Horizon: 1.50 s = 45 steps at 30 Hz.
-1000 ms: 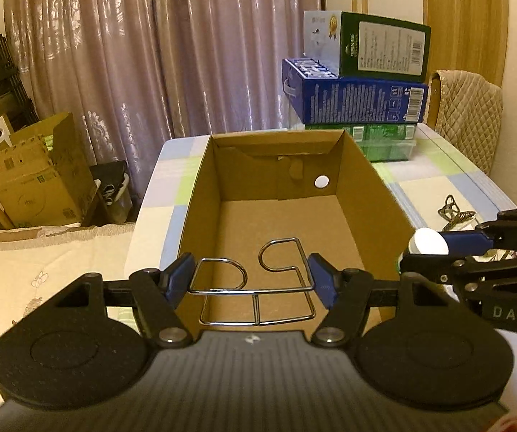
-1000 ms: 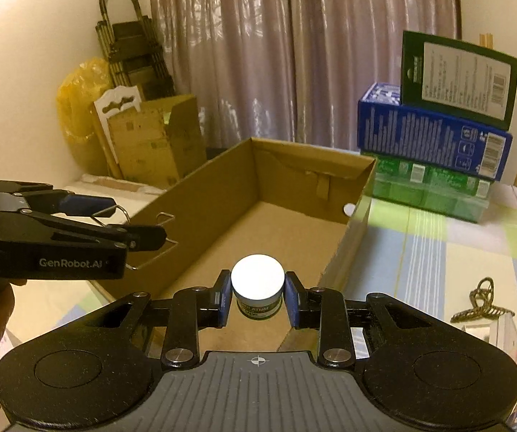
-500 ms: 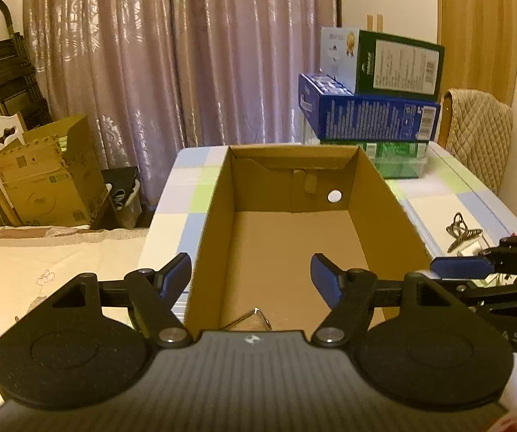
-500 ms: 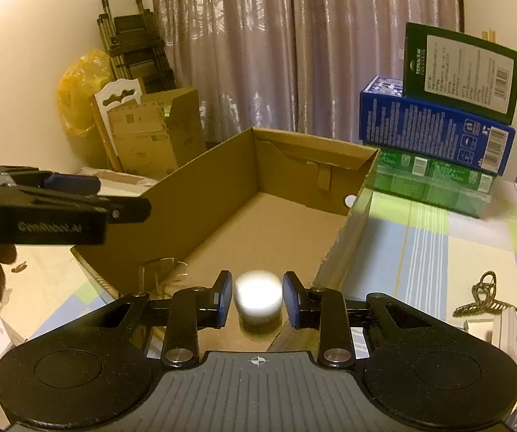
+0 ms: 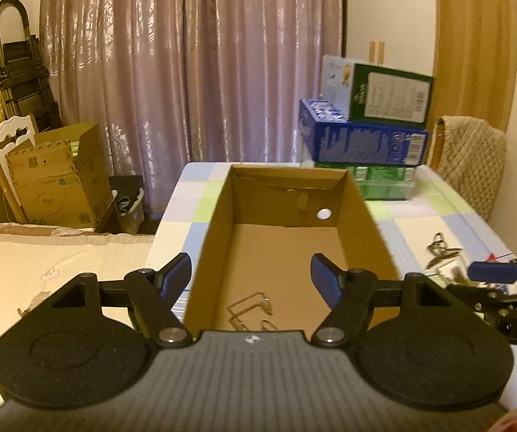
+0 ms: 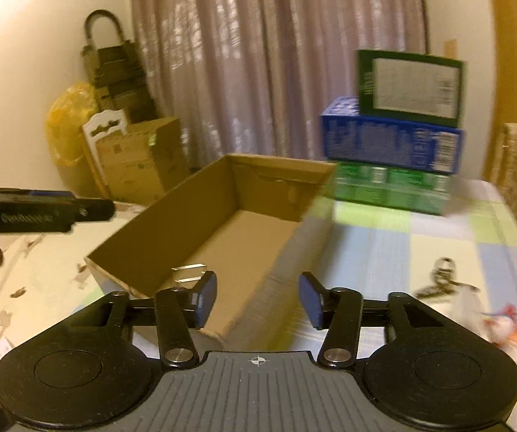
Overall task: Organize rigid objects
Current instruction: 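Return both tools to the table items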
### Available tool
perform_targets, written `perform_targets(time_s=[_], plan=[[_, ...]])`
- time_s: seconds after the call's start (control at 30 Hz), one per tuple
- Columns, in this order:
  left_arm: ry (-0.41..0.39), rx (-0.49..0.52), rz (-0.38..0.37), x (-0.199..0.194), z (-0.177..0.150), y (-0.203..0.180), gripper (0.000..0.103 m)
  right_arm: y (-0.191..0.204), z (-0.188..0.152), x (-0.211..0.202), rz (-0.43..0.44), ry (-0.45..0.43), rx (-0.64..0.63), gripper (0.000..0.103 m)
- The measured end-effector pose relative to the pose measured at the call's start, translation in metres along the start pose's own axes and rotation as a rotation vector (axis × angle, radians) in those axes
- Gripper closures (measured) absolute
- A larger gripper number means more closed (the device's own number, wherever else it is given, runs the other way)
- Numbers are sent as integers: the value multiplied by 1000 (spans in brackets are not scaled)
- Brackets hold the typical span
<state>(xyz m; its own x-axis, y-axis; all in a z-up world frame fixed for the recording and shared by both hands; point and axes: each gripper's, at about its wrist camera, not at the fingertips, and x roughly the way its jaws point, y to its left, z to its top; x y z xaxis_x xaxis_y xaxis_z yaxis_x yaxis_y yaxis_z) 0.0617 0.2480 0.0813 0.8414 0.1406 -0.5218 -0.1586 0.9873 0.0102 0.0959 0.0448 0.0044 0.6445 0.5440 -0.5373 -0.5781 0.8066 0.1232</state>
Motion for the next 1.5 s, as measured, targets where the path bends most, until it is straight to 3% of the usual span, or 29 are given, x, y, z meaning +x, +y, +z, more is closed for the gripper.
perform_targets(time_s=[0.4,0.73,1.07,1.5], plan=[[-29,-5,-154,-57,-9,-86,34,-67,-48,-113,-262,-19,131,40],[36,82,-293,-48,-29,-173,34,-143,-70,-180,-439,-25,222,39],[82,141,-359,-9,-45,-235,34,-201,-88,-192,-475,14,273,39],[136,246,-478,57,-74,-308,36,-258,-123,-146,-419,121,312,39]])
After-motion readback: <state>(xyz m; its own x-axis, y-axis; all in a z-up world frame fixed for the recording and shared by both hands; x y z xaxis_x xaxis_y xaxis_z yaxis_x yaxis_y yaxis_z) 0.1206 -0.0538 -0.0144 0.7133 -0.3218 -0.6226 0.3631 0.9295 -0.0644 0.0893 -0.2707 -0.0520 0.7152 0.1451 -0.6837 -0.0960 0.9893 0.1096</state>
